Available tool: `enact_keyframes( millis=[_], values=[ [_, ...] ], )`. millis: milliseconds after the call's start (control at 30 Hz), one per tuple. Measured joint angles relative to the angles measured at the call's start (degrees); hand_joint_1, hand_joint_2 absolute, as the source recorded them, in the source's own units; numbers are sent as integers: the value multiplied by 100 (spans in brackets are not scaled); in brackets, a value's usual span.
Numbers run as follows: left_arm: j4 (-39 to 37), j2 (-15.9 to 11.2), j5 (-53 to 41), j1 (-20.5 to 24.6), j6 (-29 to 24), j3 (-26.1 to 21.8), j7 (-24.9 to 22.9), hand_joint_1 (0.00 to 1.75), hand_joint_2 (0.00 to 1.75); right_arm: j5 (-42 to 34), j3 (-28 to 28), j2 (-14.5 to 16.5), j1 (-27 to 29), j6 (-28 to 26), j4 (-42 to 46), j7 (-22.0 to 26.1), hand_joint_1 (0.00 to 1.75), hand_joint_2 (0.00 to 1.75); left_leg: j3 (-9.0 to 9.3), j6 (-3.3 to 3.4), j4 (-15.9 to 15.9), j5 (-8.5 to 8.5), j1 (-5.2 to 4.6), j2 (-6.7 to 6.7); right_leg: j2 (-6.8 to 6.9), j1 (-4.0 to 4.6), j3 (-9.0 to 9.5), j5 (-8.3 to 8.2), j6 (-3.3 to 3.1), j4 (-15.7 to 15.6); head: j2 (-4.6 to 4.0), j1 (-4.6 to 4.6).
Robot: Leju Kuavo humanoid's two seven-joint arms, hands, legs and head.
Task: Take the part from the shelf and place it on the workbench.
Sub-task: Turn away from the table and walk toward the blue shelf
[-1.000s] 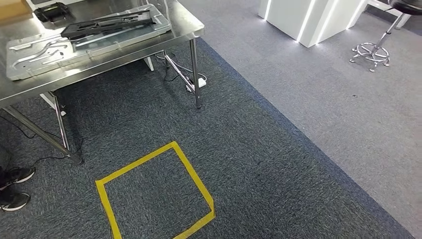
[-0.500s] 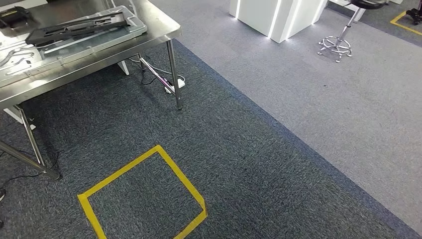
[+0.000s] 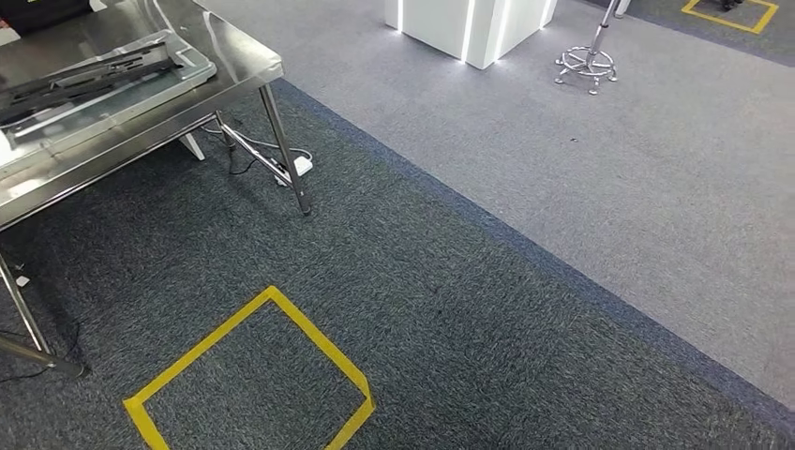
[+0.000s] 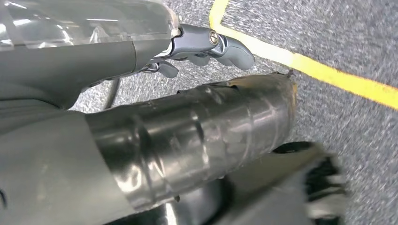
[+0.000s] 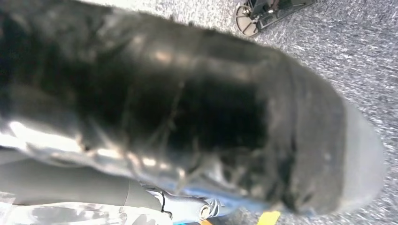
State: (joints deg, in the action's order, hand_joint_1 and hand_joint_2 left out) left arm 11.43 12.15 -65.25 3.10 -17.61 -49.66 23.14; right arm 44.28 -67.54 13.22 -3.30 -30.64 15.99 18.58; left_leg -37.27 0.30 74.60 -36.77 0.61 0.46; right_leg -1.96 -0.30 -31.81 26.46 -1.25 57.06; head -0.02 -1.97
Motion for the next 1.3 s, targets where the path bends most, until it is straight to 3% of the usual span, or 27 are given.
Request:
enact_keyframes(
  millis=[67,133,200,267,333,433,467,500,533,633,700,767,800,833,900,967,1000,1033,1067,1133,1167,1233,1300],
  values=[
    [0,-4,9,-4,13,-15,33,0,0,8,0,1,0,23,-2,-1,0,0,223,34,-561,417,0,-49,-126,4,8,5,7,19,0,0],
    [0,-19,10,-1,14,-27,47,0,0,11,1,8,-7,48,-7,-3,0,0,546,86,-1340,767,-2,-246,-238,13,-2,20,38,54,1,-1],
    [0,-33,9,3,13,-32,52,0,0,16,2,16,-11,65,-11,-5,0,0,665,121,-1651,840,-17,-366,-320,10,-29,29,99,82,1,-2],
    [0,-39,8,10,5,-34,55,0,0,24,2,17,-2,69,-13,-6,0,0,692,162,-1688,858,-27,-289,-386,-2,-43,28,171,89,0,-1],
    [0,-42,0,19,-4,-37,57,0,0,29,2,17,9,73,-14,-7,0,0,732,236,-1754,903,-11,-181,-256,3,-117,143,227,254,0,-7],
    [0,-44,-9,14,-5,-37,60,0,0,36,4,17,1,81,-17,-7,0,0,739,302,-1792,920,-11,5,82,-6,-587,679,301,1222,0,-16],
    [0,-46,-9,6,-5,-37,59,0,0,42,4,17,-3,85,-17,-7,0,0,738,303,-1791,913,-16,72,116,-20,-745,796,323,1536,0,-17],
    [0,-49,-8,0,-5,-37,58,0,0,48,4,17,-2,89,-18,-7,0,0,742,303,-1789,903,-17,138,137,-36,-816,800,339,1675,0,-17],
    [0,-50,-8,-1,-5,-37,58,0,0,54,4,17,2,94,-19,-11,0,0,752,294,-1787,891,-15,200,161,-52,-767,686,350,1582,0,-18],
    [0,-49,-8,4,-3,-37,52,0,0,67,4,16,9,97,-19,-39,0,0,804,225,-1768,830,-21,348,374,-61,-184,143,327,462,0,-18],
    [0,-49,-9,10,1,-37,46,0,0,79,4,19,1,96,-19,-55,0,0,821,155,-1756,787,-41,420,450,-25,-6,56,258,92,0,-14],
    [0,-48,-11,25,5,-37,43,0,0,89,4,20,8,96,-19,-68,0,0,852,88,-1755,761,-42,479,361,-6,-19,59,182,77,0,-12],
    [0,-49,-13,32,6,-37,42,0,0,90,4,20,14,95,-19,-75,0,0,855,56,-1718,722,-30,436,322,-13,-17,50,149,63,0,-12],
    [0,-49,-14,35,7,-37,42,0,0,91,4,20,17,95,-19,-82,0,0,817,27,-1595,626,-17,343,281,-23,-14,37,108,48,0,-11],
    [0,-50,-14,26,12,-38,42,0,0,92,4,20,13,94,-19,-91,0,0,552,-12,-1002,272,5,99,204,-33,-9,24,48,31,0,-9],
    [0,-50,-14,4,17,-39,41,0,0,93,4,20,11,95,-19,-98,0,0,173,-24,-233,-39,8,11,103,-14,-11,27,25,36,0,-8],
    [0,-50,-13,-6,17,-39,40,0,0,94,4,20,13,96,-19,-102,0,0,55,-22,-29,-56,8,4,45,-6,-9,29,22,40,0,-8],
    [0,-50,-11,-11,17,-39,40,0,0,95,4,20,14,96,-19,-105,0,0,47,-14,-73,65,8,0,-27,-1,-4,32,23,48,0,-9],
    [0,-50,-10,-13,17,-39,40,0,0,96,4,20,15,96,-19,-107,0,0,143,0,-343,280,9,-14,-100,-1,1,38,25,61,0,-8],
    [0,-50,-9,-11,18,-40,38,0,0,103,4,25,15,97,-19,-107,0,0,466,36,-1151,706,15,-181,-239,-2,-2,57,47,101,0,-9],
    [0,-50,-8,-11,19,-43,37,0,0,107,4,28,13,98,-19,-108,0,0,569,54,-1423,809,15,-283,-294,-2,-20,64,70,125,0,-8],
    [0,-50,-8,-3,21,-49,35,0,0,113,4,33,19,97,-19,-114,0,0,627,88,-1583,829,-2,-400,-375,-14,-60,59,135,141,0,-8],
    [0,-47,-8,9,21,-53,34,0,0,114,4,40,35,96,-19,-121,0,0,647,158,-1630,875,-5,-301,-421,-30,-79,46,206,135,0,-9]
  ],
)
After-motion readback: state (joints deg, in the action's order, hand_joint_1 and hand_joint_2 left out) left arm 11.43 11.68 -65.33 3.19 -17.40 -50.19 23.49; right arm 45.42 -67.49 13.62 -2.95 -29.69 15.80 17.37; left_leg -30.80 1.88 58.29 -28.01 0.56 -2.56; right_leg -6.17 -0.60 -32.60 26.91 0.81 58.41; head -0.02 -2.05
